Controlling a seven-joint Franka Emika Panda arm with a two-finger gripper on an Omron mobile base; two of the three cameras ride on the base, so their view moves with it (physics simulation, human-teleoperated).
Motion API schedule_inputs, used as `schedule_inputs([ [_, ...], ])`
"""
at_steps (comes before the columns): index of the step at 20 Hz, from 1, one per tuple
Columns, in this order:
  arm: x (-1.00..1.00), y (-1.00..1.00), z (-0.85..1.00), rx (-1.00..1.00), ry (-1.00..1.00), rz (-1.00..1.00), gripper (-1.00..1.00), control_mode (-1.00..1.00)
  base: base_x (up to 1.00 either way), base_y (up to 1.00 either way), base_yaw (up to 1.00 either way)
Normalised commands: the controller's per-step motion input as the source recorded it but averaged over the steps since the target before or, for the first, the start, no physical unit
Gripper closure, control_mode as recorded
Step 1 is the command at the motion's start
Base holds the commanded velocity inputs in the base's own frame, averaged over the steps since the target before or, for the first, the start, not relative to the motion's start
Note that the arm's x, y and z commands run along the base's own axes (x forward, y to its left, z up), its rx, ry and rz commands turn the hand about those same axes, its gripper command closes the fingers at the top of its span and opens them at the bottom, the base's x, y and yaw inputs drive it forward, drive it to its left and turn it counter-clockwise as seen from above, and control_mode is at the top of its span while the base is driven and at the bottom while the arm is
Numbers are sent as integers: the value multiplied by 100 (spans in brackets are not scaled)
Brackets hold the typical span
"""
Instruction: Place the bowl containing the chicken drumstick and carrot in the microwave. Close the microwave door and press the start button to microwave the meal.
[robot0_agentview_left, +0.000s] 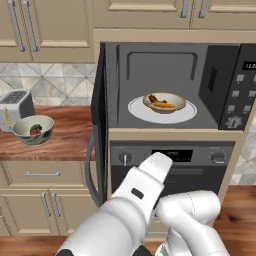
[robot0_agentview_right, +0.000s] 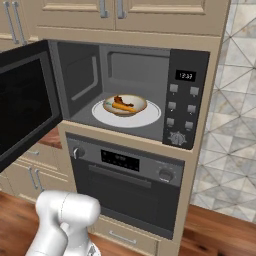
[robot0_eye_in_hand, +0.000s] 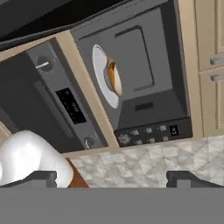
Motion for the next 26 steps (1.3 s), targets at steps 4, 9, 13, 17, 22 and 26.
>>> schedule_inputs([
  [4,0,89,-26,-27,-9,0,-100,-100,0,0,0],
  [9,16,100,-16,-27,-1,0,-100,-100,0,0,0],
  [13,30,90,-11,-22,0,-1,-100,-100,0,0,0],
  [17,43,80,-1,-17,0,-3,-100,-100,0,0,0],
  [22,69,43,-6,-4,2,-5,-100,-100,0,0,0],
  [26,79,24,-12,0,4,-7,-100,-100,0,0,0],
])
